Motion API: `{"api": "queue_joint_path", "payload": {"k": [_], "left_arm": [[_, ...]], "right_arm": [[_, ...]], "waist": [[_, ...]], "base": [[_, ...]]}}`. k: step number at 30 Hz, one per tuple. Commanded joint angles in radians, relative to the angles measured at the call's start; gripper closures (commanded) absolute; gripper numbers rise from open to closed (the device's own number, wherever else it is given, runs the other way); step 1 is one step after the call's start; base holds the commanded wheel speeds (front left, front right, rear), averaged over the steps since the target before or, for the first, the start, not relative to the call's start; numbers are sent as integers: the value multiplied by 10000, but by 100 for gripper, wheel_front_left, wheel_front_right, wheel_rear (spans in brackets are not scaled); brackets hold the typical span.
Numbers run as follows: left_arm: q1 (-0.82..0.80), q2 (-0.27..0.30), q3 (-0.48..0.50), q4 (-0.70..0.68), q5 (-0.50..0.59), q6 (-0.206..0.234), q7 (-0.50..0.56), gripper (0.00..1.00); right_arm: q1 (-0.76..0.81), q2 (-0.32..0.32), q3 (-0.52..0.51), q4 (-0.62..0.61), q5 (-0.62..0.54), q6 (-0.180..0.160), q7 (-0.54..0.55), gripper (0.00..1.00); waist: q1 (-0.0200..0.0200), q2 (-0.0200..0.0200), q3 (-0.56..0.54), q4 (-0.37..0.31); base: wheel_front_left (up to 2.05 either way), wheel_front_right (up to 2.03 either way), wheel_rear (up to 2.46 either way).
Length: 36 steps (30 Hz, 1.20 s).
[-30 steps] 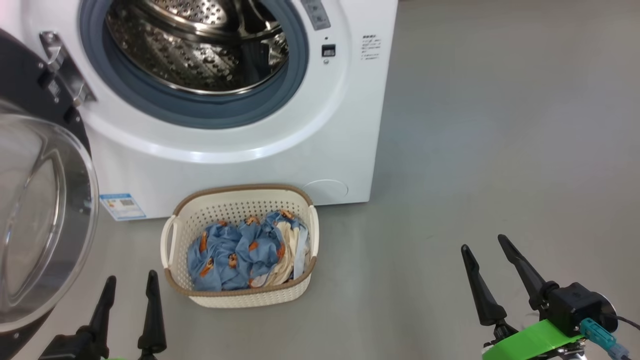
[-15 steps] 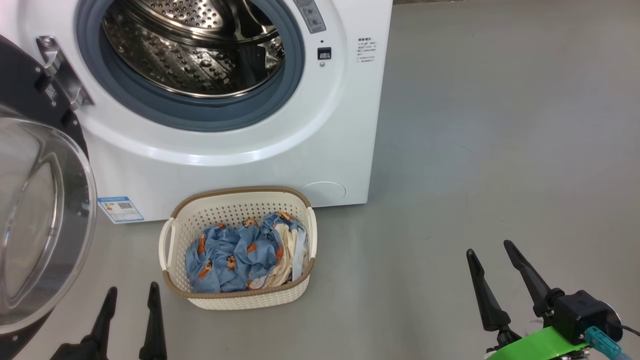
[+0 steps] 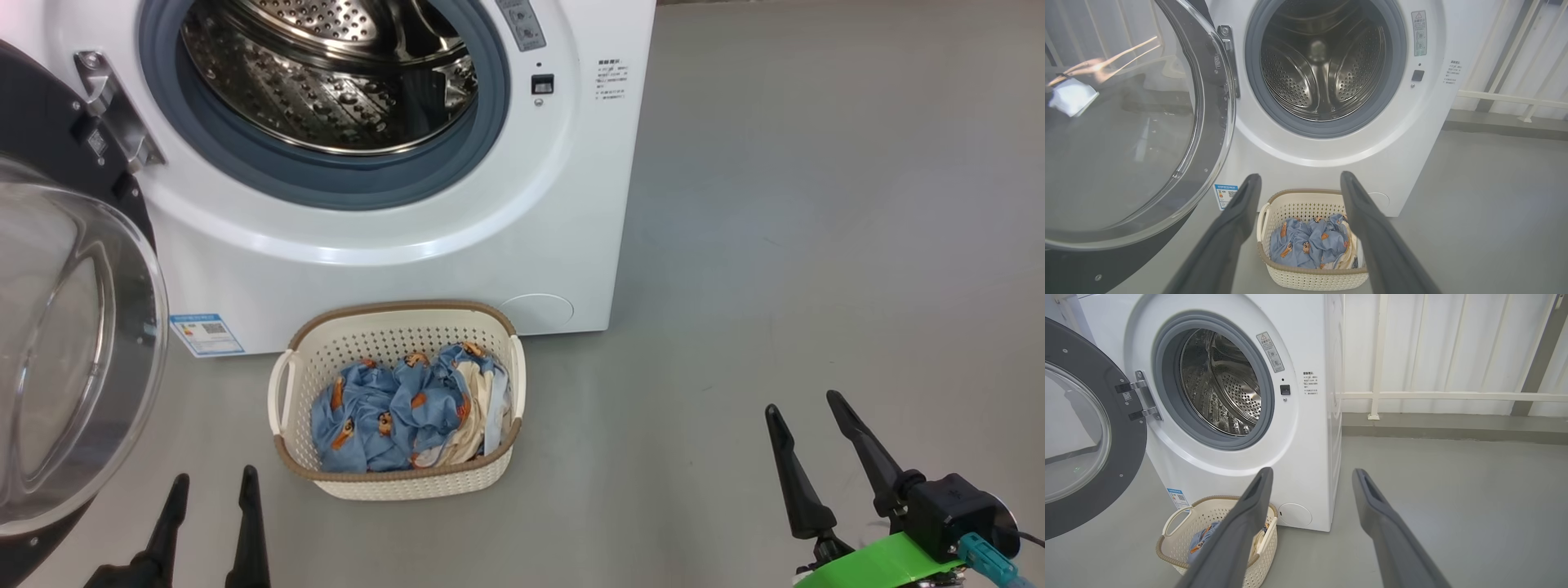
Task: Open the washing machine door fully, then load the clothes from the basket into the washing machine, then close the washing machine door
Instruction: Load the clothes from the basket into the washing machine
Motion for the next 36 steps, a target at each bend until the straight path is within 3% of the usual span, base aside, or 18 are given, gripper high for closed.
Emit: {"api": "queue_joint_path", "payload": {"k": [1,36], "left_arm": [[-314,93,360,-207,93,-54,-55,0],[-205,37,415,-314,171,-179,-55,0]], "right_arm": [[-128,-14,207,-276,-129,17,-118,0],[-2,-52,250,-14,-148,17,-118,0]], "waist": [[0,-1,3,8],[0,-1,-251,105]], "base": [[0,0,0],[0,0,0]]}}
